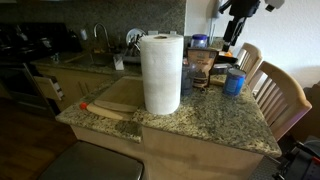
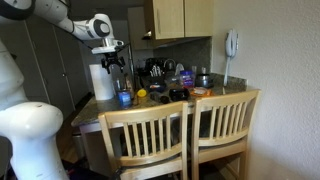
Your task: Move the packet of cocoa away from the cup
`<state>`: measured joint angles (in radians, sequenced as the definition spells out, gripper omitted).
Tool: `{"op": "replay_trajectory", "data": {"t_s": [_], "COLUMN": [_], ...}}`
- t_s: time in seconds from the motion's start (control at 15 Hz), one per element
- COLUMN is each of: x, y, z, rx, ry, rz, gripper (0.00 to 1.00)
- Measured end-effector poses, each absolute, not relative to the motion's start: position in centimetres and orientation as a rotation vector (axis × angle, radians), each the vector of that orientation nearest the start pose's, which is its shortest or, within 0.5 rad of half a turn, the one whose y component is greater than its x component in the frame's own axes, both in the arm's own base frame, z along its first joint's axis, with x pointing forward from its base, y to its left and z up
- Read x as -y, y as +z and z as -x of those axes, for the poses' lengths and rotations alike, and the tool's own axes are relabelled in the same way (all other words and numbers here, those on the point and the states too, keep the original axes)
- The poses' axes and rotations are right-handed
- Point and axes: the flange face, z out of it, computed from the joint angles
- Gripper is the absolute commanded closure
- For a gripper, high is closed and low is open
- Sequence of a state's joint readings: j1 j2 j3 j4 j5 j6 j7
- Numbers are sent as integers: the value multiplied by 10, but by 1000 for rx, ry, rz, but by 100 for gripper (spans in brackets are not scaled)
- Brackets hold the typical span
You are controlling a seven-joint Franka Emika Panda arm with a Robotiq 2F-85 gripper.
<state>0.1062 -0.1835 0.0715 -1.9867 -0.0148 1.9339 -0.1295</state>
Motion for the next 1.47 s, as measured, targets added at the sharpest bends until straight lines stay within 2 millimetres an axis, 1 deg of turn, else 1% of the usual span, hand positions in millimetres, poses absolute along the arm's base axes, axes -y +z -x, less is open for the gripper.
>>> {"op": "replay_trajectory", "data": {"t_s": [0.07,0.13,0.2,0.27,0.33,0.4,0.47,0.53,0.73,0.87,1.0,1.07,1.13,1.47], "x": [-93,-97,-106,-123,-144,-162,-172,-174,-166,-165,-158,-149,-144,-152], "y": [556,557,559,560,558,553,545,542,550,553,566,575,578,576], "z": [-509,-512,-517,-526,-537,-547,-550,-551,-550,-550,-556,-559,-560,-559], "rx": [490,452,394,347,304,261,260,266,249,243,196,165,151,171], "ry": [-207,-251,-338,-438,-541,-630,-637,-627,-645,-669,-820,-905,-924,-914], "rz": [3121,3121,3113,3094,3071,3044,3036,3038,3039,3040,3023,3010,3007,3006], "gripper": [0,0,0,0,0,0,0,0,0,0,0,0,0,0]}}
